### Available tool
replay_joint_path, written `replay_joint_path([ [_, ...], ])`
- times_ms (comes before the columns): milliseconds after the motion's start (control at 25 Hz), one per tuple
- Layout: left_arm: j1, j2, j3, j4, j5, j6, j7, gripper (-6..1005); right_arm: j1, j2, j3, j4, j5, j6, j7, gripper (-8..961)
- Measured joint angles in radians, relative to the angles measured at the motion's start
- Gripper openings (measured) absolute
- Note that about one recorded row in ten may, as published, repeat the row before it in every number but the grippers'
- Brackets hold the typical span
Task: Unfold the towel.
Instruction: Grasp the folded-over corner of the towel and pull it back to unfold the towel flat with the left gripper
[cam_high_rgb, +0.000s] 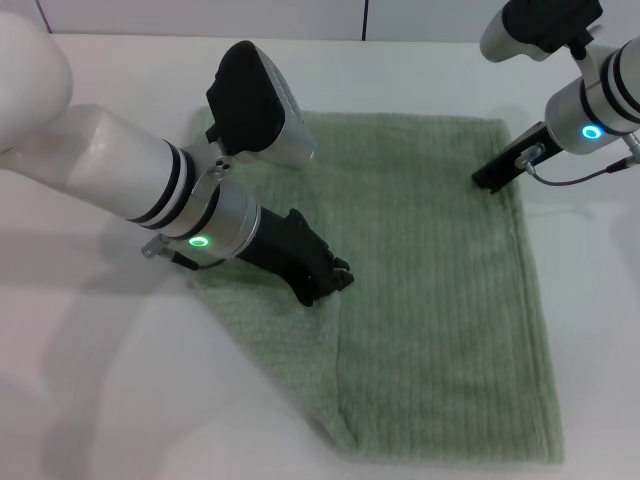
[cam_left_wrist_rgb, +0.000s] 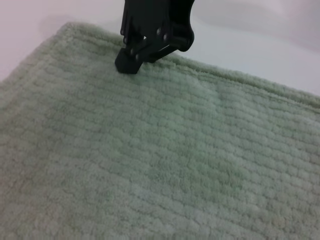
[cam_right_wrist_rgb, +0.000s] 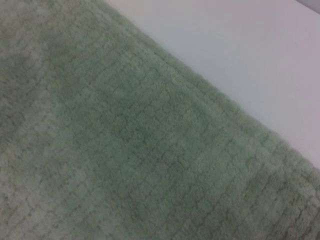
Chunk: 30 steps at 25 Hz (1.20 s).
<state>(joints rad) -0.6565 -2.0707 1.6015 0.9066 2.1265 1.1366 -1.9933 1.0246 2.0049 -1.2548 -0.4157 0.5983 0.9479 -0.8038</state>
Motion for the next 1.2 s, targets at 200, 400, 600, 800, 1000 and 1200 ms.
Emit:
replay_joint_path([
  [200, 0.0, 0.002, 0.0, 0.009, 0.006, 0.018, -0.013, 102, 0.001, 0.001, 0.0, 0.0, 0.0, 0.0, 0.0, -1],
  [400, 0.007, 0.007, -0.011, 0.04, 0.006, 0.065, -0.013, 67, 0.002, 0.001, 0.001, 0.0, 0.0, 0.0, 0.0, 0],
  [600, 0.013, 0.01, -0.061, 0.072, 0.006, 0.13, -0.011, 61, 0.002, 0.002, 0.001, 0.0, 0.0, -0.001, 0.0, 0],
  [800, 0.022, 0.012, -0.107, 0.111, 0.022, 0.194, -0.014, 61, 0.0, 0.002, 0.0, 0.0, 0.0, -0.001, 0.0, 0],
  [1000, 0.028, 0.011, -0.189, 0.148, 0.06, 0.28, -0.019, 62, -0.001, 0.002, 0.0, 0.0, 0.0, -0.003, 0.0, -1],
  [1200, 0.03, 0.011, -0.236, 0.162, 0.121, 0.318, -0.029, 62, -0.002, 0.002, -0.001, 0.0, 0.0, -0.01, 0.0, -1],
])
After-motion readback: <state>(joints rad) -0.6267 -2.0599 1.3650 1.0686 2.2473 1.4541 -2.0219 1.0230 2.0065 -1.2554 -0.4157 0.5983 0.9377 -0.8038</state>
